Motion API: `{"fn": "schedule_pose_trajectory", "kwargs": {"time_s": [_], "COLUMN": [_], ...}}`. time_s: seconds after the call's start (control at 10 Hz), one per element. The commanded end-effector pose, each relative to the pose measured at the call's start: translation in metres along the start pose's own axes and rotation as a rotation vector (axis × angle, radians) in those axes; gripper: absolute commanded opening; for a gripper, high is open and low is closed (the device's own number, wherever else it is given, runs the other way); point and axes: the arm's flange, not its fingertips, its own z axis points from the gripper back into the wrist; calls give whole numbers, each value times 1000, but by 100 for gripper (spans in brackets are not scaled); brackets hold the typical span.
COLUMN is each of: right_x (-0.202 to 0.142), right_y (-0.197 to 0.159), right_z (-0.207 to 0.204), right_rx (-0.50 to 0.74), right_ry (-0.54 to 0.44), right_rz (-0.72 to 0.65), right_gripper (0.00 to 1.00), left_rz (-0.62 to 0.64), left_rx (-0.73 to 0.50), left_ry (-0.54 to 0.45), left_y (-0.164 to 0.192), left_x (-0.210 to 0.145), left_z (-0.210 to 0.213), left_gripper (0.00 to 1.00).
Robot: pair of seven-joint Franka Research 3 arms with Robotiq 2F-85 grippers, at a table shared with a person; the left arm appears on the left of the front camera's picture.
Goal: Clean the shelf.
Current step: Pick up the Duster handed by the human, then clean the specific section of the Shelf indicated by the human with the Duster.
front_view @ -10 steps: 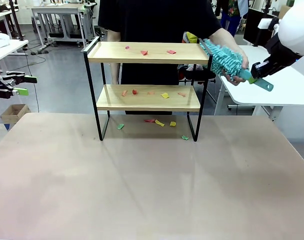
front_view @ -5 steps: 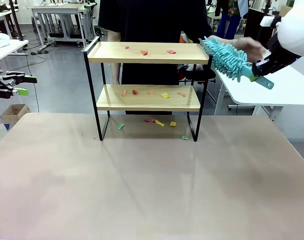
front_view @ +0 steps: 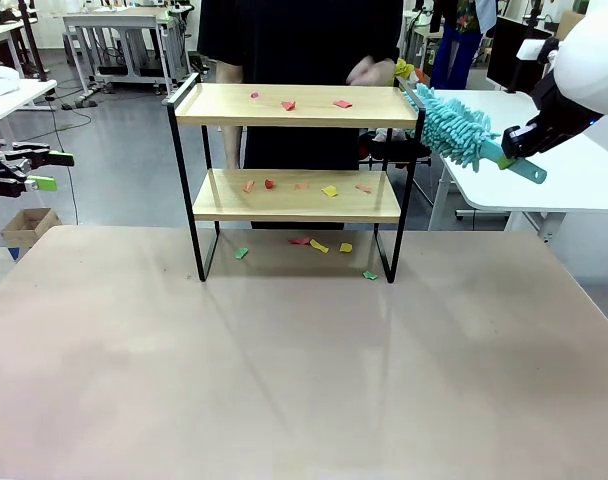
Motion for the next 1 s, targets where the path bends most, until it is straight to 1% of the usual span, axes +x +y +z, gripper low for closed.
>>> {"fn": "schedule_pose_trajectory", "kwargs": {"time_s": [0.0, 0.6, 0.7, 0.8, 0.9], "right_x": [2, 2, 0, -4, -11], "right_y": [-1, -1, 0, 0, 0], "right_z": [3, 3, 0, 34, 60], "right_rx": [-1, -1, 0, -76, -102], "right_ry": [-4, -4, 0, 41, 96], "right_rz": [2, 2, 0, 39, 74], "right_gripper": [0, 0, 13, 13, 13], "left_rz": [-4, -4, -4, -4, -4], "left_rx": [0, 0, 0, 0, 0], "left_ry": [2, 2, 2, 2, 2], "left_y": [-1, -1, -1, -1, -1], "left_x": [3, 3, 3, 3, 3], "left_z": [1, 1, 1, 1, 1], "left_gripper": [100, 100, 100, 100, 100]}}
